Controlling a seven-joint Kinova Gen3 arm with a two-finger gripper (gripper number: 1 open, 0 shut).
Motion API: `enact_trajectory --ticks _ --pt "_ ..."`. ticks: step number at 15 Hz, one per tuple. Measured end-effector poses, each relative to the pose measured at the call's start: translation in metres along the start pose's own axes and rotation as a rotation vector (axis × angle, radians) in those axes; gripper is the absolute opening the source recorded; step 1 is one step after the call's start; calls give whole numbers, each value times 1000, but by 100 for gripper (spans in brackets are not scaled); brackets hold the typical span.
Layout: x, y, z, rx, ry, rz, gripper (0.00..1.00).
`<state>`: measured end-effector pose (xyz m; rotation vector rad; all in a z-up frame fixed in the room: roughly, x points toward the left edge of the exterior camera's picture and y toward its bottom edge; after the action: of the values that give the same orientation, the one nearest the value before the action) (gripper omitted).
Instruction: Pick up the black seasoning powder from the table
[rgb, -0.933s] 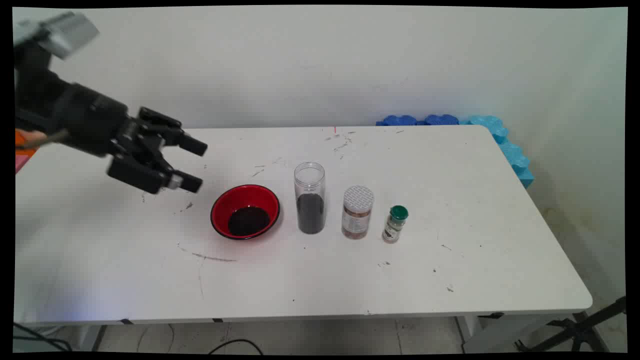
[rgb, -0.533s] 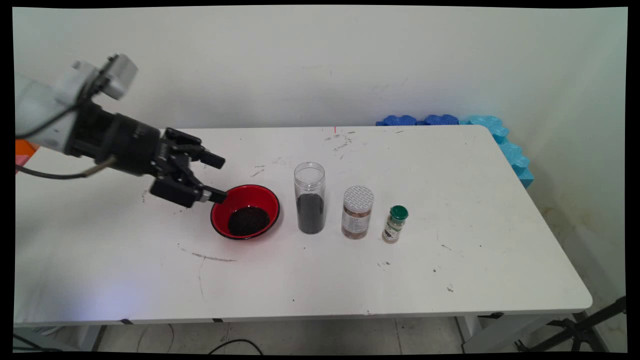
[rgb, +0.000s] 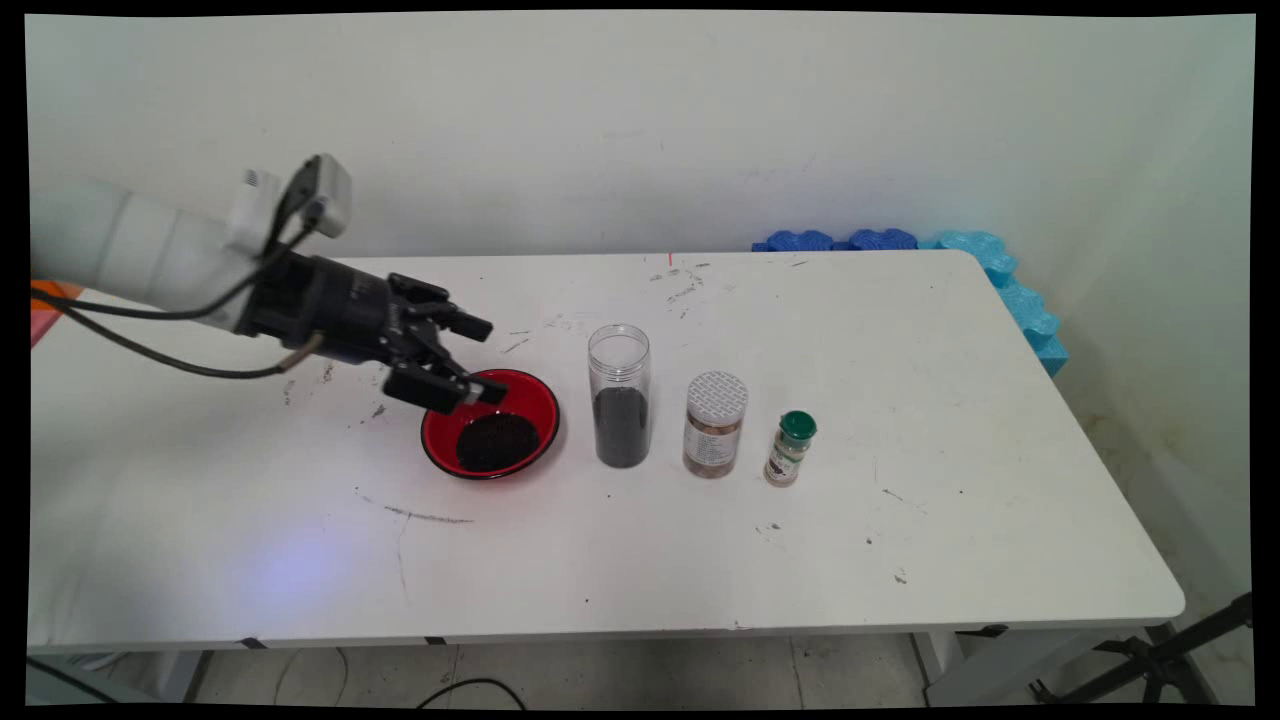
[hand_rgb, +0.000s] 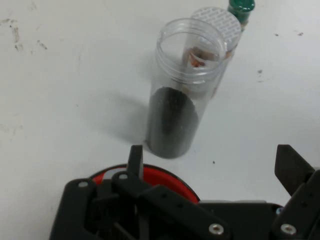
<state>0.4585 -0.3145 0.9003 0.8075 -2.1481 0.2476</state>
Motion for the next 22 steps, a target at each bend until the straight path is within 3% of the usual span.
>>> enact_trajectory --ticks 8,22 --pt "5 -3 51 -2 44 -7 100" --pt "11 -9 105 -9 75 26 100"
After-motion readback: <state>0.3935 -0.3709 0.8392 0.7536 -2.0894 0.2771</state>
